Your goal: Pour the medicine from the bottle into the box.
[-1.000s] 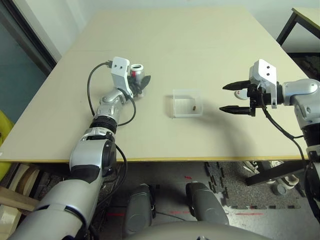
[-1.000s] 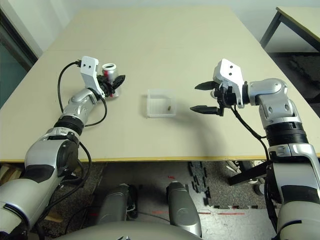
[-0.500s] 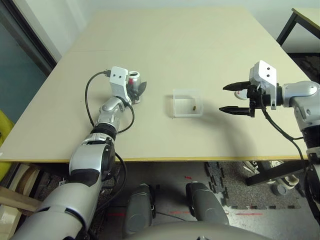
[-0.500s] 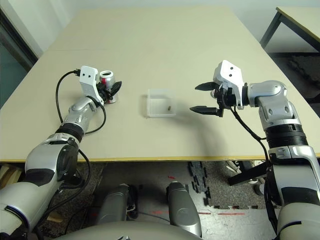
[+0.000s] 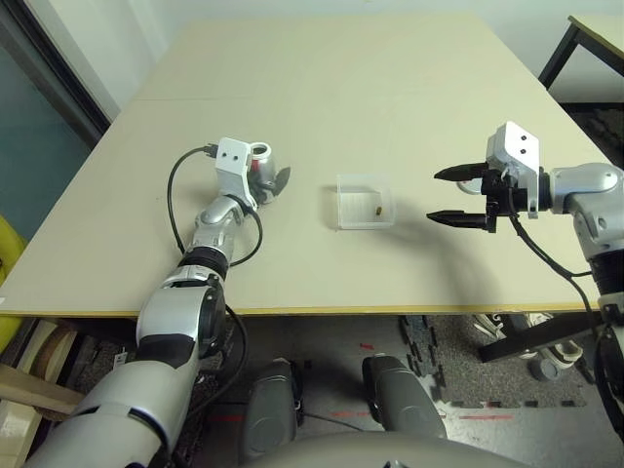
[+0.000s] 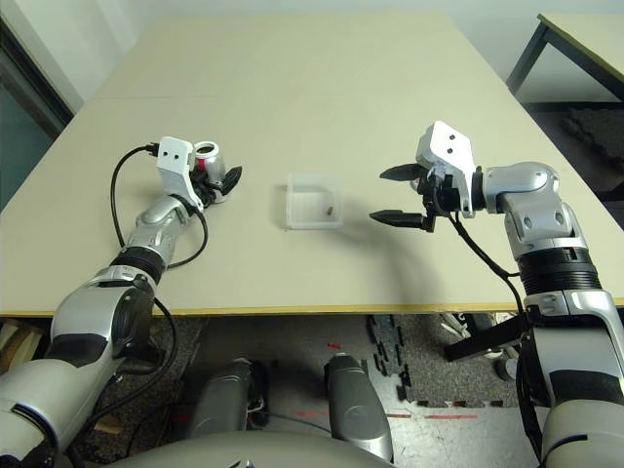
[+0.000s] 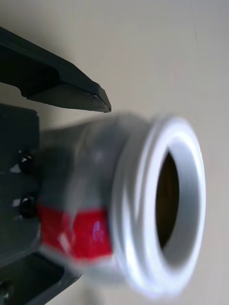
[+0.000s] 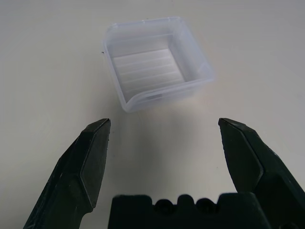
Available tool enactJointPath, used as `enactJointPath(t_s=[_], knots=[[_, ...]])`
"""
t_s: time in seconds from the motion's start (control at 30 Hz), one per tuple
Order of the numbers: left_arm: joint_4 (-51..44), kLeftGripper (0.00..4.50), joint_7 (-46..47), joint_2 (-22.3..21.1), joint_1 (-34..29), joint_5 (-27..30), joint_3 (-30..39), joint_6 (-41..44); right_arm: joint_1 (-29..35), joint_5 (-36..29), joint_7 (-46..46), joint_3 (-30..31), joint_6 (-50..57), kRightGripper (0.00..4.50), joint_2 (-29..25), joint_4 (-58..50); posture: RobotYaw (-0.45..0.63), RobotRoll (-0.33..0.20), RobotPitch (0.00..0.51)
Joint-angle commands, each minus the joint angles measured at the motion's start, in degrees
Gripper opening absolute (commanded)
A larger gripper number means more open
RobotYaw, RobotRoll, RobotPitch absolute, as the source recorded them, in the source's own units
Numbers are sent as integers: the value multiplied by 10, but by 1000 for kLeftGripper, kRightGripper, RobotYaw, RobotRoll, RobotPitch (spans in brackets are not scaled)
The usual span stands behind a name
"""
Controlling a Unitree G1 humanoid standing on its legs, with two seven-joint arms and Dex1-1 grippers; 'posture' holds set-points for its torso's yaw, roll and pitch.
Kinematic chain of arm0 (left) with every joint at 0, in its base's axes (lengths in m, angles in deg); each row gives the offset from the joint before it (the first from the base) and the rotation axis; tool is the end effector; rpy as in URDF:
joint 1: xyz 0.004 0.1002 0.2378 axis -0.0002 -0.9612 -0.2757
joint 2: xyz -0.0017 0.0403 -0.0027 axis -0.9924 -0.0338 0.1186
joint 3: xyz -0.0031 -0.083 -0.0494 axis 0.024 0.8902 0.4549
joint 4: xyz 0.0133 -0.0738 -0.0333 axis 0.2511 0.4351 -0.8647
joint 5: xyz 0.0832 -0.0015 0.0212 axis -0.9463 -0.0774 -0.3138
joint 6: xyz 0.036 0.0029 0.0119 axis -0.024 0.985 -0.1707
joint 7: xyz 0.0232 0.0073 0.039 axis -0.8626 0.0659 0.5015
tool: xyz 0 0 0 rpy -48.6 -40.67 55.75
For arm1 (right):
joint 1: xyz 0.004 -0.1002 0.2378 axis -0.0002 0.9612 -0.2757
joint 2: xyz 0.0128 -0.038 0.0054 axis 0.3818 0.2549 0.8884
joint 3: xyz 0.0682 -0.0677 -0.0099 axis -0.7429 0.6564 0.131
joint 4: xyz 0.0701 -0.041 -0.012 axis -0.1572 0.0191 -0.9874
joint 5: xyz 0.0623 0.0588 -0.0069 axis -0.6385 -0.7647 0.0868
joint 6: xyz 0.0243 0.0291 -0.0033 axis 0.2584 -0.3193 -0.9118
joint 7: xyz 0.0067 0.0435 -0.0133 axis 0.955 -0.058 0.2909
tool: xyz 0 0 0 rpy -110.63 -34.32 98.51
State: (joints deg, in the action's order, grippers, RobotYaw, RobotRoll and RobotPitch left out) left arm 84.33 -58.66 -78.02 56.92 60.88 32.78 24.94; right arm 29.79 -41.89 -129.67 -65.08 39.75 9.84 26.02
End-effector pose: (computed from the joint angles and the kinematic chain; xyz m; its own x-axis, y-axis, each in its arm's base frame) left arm 0.3162 0.2017 0.0898 0.9355 -0.3467 -0.0684 0.3470 0.9378 -0.0088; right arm 0.2853 -0.2742 0.1851 0.4236 0.7987 -0.4274 -0.9030 0.3348 -0.2693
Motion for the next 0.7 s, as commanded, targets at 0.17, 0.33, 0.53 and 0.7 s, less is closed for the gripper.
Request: enactJointPath(t_s=[0.17,0.33,0.53,0.7], knots=[[-24,4486,-42,-13,-34,8,0,5,-11,3,0,3,-9,4500,9,18,-238,0,108],[-50,4486,-63,-16,-50,14,-1,11,-12,4,1,3,-14,4500,13,25,-235,0,110],[-90,4486,-100,-16,-73,23,-5,27,-8,4,6,-1,-17,4500,16,32,-234,0,110],[-121,4486,-120,-19,-97,27,-6,42,-5,2,9,-3,-18,4500,15,34,-237,0,109]])
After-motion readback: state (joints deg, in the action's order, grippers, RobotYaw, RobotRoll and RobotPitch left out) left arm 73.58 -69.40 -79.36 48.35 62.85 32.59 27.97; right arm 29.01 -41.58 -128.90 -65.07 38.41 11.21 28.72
